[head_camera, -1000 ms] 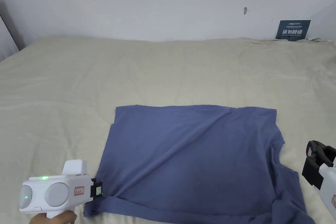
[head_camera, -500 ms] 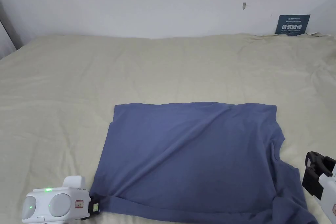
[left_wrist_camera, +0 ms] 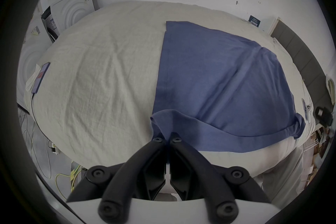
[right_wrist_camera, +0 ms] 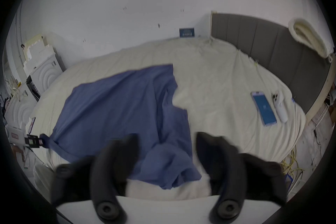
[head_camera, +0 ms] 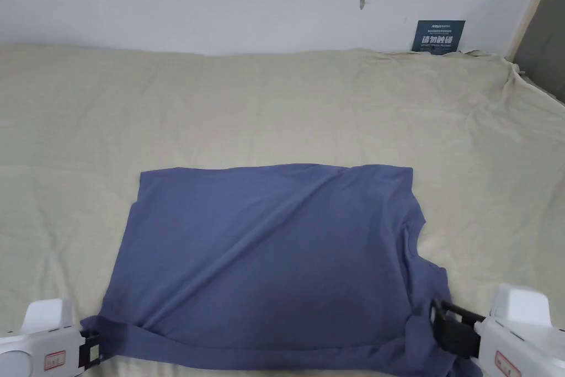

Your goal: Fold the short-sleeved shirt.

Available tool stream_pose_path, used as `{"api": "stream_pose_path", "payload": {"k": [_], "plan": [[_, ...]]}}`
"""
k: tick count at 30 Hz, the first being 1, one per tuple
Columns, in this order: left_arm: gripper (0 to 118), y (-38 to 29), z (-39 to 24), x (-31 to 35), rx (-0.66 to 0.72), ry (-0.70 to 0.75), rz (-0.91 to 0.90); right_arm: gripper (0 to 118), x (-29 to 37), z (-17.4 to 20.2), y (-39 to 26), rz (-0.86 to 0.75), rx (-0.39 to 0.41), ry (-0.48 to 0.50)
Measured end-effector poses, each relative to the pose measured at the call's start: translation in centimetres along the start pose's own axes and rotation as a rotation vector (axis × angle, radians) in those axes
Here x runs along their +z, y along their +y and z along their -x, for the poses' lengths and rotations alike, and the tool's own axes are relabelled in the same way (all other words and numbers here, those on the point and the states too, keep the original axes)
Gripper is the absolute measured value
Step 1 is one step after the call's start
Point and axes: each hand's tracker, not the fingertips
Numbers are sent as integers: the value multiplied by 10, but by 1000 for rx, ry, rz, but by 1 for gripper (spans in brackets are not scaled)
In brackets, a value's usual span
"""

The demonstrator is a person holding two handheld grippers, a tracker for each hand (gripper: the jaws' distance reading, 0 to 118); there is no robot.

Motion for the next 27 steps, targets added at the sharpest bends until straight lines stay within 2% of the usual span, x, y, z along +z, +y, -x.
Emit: {"api": "stream_pose_path", "payload": {"k": [1, 2, 11, 12, 13, 14, 15, 16, 23, 27], "plan": [[0, 1, 0, 1, -1, -1, -4, 94, -5, -1, -4, 23, 0, -1], [0, 1, 0, 3, -2, -3, -10, 97, -8, 0, -8, 42, 4, -2], [0, -4, 5, 1, 7, -14, -23, 96, -48, 3, -40, 221, -7, -33], [0, -2, 4, 3, 7, -13, -23, 91, -50, 3, -42, 232, -9, -31], [0, -3, 4, 3, 7, -12, -23, 77, -51, 3, -43, 232, -6, -28], [0, -3, 5, 3, 8, -13, -23, 55, -44, 10, -44, 227, -8, -21], [0, -4, 5, 4, 10, -14, -23, 14, -43, 11, -44, 223, -9, -17], [0, -3, 6, 4, 12, -13, -24, 3, -42, 12, -44, 218, -10, -17], [0, -1, 8, 9, 20, -16, -39, 3, -16, 6, -36, 142, -19, 21], [0, 6, 11, 12, 28, -18, -77, 3, 1, 8, -15, 47, -19, 49]]}}
